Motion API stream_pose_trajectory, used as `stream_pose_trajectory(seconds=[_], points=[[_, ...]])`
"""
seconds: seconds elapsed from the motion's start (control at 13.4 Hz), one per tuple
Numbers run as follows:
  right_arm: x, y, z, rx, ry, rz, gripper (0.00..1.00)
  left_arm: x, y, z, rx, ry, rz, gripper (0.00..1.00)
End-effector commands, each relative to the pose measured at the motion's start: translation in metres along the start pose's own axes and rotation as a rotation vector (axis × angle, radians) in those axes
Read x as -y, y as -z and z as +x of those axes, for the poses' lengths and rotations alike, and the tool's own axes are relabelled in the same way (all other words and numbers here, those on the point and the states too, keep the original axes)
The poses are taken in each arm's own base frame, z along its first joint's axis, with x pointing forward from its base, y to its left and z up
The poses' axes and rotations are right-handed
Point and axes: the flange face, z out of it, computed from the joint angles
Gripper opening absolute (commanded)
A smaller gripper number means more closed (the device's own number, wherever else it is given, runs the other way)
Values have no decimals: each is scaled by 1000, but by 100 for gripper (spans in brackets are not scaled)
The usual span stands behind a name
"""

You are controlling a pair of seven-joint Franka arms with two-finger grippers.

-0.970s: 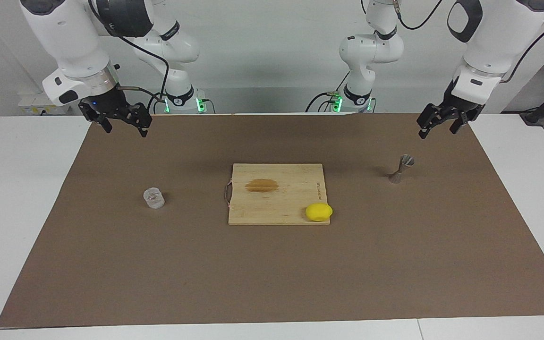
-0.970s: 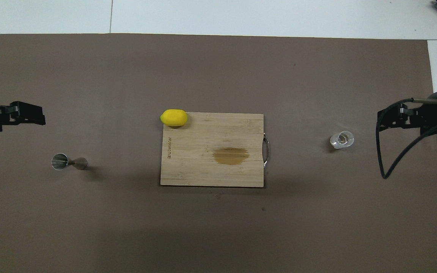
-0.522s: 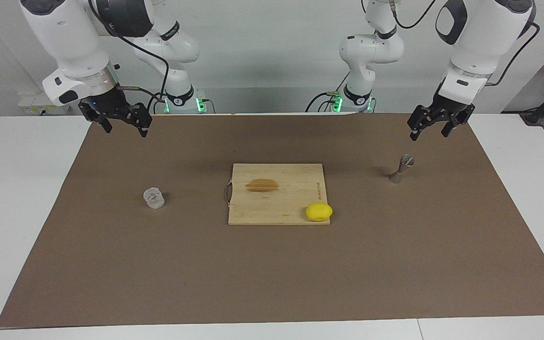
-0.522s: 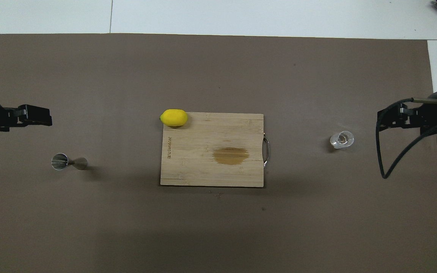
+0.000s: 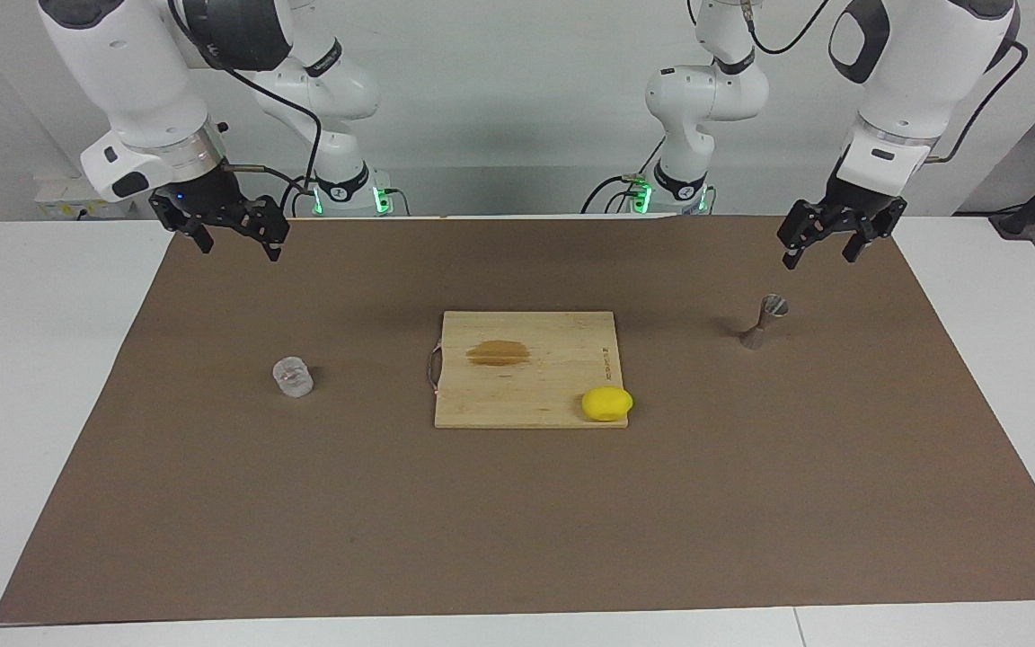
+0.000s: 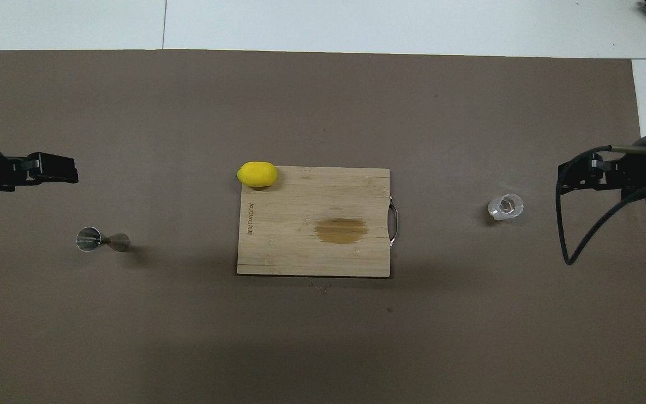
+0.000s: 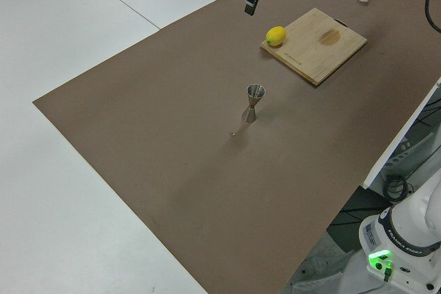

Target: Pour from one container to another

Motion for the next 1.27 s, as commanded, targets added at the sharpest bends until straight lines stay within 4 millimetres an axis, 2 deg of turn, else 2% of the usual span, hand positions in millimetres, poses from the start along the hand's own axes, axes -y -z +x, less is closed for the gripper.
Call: stream_pose_trajectory(seconds=[0.0,0.15,0.37,0.45,0.67,0.9,1.12,1.19], points=[[-3,0,-2,7,13,-7,99,-18,3,-8,-10,-29,5,100],[-3,0,-2,7,13,-7,99,-19,1,-12,16,-30,8,100],[-3,0,-2,7,13,-7,99,-5,8,4,-94,-73,-11,100],[-3,0,-2,7,13,-7,99,10,2,4,-81,-59,-43,100],[-3,0,-2,7,13,-7,99,79,1,3,-65,-149,-167,100],[-3,0,-2,9,13,-8,99,130,-3,-4,-55,-198,-247,100],[-3,0,-2,7,13,-7,99,183,-27,-20,-56,-293,-364,100],[-3,0,-2,7,13,-7,99,206,-41,-25,-44,-318,-399,100]])
